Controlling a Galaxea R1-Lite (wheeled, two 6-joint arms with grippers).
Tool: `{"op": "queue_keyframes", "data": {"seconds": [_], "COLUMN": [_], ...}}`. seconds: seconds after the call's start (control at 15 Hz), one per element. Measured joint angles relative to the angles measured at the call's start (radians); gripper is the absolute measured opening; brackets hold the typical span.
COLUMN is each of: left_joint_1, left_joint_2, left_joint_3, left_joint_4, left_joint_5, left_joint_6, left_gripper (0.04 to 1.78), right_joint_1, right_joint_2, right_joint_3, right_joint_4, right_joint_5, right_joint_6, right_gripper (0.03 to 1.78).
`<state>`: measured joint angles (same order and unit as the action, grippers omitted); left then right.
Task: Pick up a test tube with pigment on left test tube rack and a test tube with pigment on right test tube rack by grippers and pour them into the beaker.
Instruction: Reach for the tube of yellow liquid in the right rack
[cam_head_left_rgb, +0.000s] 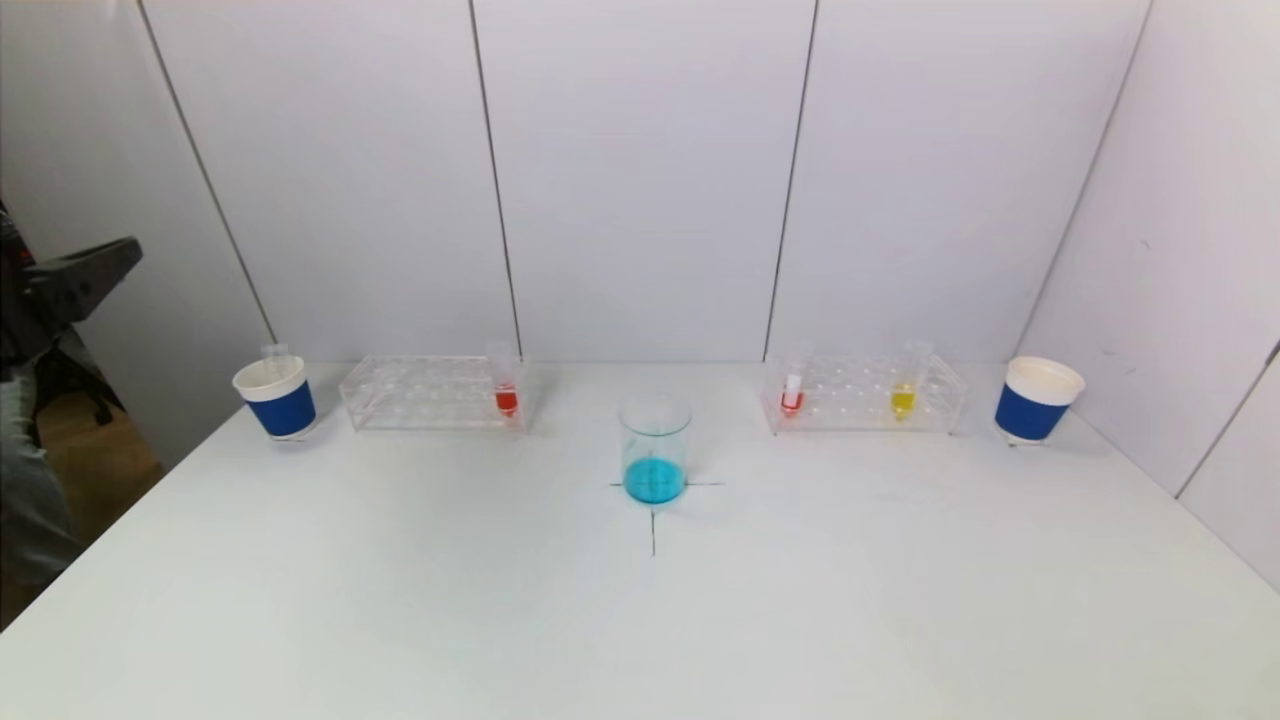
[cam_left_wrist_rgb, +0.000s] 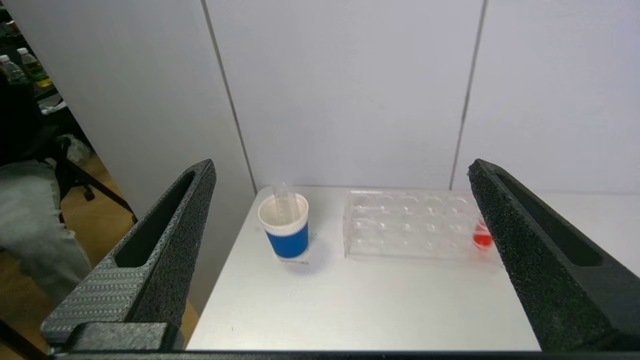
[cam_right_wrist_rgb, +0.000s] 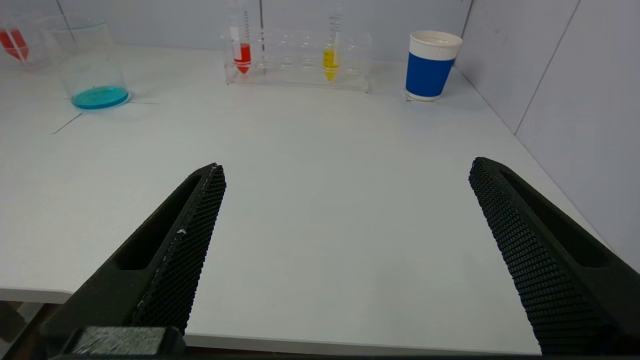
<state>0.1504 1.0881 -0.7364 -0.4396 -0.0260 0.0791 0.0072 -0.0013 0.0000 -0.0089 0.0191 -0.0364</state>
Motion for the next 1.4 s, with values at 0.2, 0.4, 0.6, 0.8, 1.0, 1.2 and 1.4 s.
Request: {"op": "queue_keyframes", "data": {"seconds": [0.2,0.4,0.6,0.8,1.0,1.2,1.4], "left_joint_1": [-0.001,-0.002,-0.004,-0.018,-0.055,-0.122,-0.156], "left_joint_2": [-0.247,-0.429,-0.557,-0.689,-0.782,-0.841,-0.908], "left_joint_3": [0.079,0.11,0.115,0.113,0.094,0.079,0.073], "left_joint_4": [0.192,0.433,0.577,0.715,0.854,0.918,0.996], "left_joint_5": [-0.085,-0.158,-0.21,-0.245,-0.243,-0.237,-0.183], "left_joint_6": [-0.002,-0.06,-0.108,-0.107,-0.107,-0.099,-0.074], "left_gripper": [1.76,1.76,1.76,1.76,1.76,1.76,1.76], "right_joint_1": [0.0,0.0,0.0,0.0,0.0,0.0,0.0], "right_joint_2": [0.0,0.0,0.0,0.0,0.0,0.0,0.0], "right_joint_3": [0.0,0.0,0.0,0.0,0.0,0.0,0.0], "right_joint_4": [0.0,0.0,0.0,0.0,0.0,0.0,0.0], "right_joint_5": [0.0,0.0,0.0,0.0,0.0,0.0,0.0], "right_joint_6": [0.0,0.0,0.0,0.0,0.0,0.0,0.0], "right_gripper": [1.77,1.77,1.77,1.77,1.77,1.77,1.77]}}
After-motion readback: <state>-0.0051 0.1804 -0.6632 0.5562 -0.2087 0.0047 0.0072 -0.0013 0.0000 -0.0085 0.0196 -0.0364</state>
